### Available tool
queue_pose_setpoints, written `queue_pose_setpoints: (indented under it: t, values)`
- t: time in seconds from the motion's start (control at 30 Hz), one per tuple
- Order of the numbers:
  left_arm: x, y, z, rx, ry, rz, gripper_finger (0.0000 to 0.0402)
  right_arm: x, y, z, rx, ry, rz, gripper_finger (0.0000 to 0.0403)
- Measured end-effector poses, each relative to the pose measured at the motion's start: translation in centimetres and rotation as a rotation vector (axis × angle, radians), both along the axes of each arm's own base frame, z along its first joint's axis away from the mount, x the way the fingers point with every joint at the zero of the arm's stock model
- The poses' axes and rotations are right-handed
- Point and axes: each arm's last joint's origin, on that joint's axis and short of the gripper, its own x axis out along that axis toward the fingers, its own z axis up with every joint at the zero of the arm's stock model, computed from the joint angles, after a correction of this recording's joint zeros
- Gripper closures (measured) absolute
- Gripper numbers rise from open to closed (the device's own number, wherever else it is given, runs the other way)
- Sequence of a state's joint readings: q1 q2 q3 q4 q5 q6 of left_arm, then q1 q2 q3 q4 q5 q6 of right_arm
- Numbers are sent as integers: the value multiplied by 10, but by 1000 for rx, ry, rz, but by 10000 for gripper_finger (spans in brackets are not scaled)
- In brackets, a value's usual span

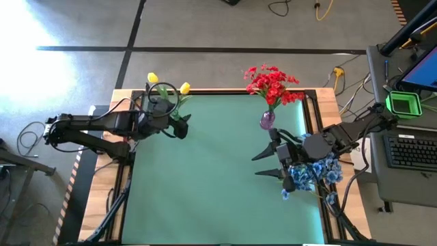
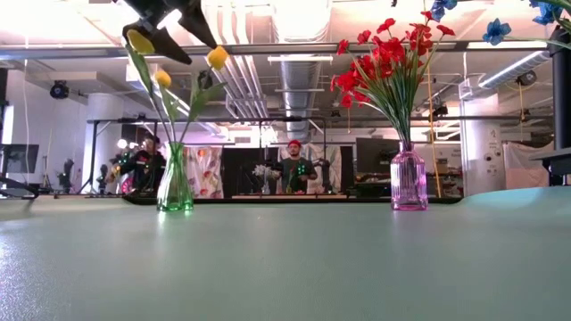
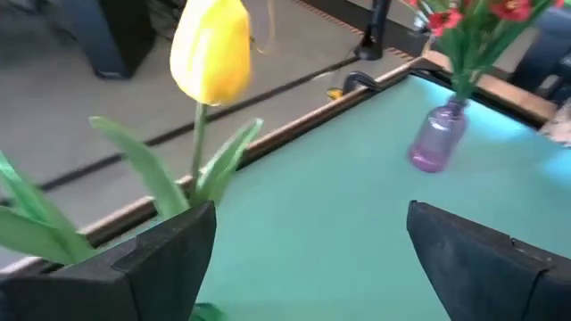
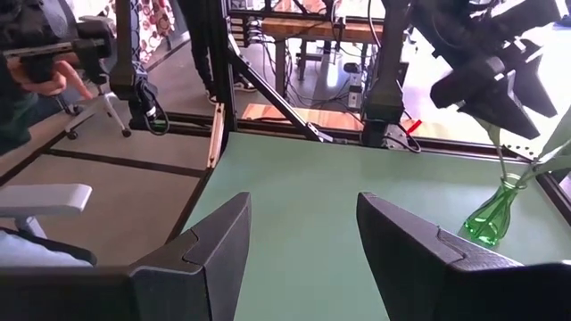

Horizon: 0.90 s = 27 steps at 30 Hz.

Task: Sort flowers into vase by color
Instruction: Put the yellow tulip into the green vase

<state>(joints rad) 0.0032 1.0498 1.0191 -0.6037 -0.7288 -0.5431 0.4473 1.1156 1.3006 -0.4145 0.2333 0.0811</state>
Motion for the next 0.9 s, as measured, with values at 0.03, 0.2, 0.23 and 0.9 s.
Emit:
queue_pose_setpoints:
  t: [0.03,0.2,0.23,0.9]
  values:
    - [0,0,0,-17,-11,-2,48,0,0,0,0,0,0,204]
    - [-1,0,-2,-48,-18,20,53,0,0,0,0,0,0,204]
    - [-1,0,-2,-50,-16,21,54,0,0,0,0,0,0,204]
    - [-1,1,0,-26,-40,64,51,0,0,0,11,2,-4,204]
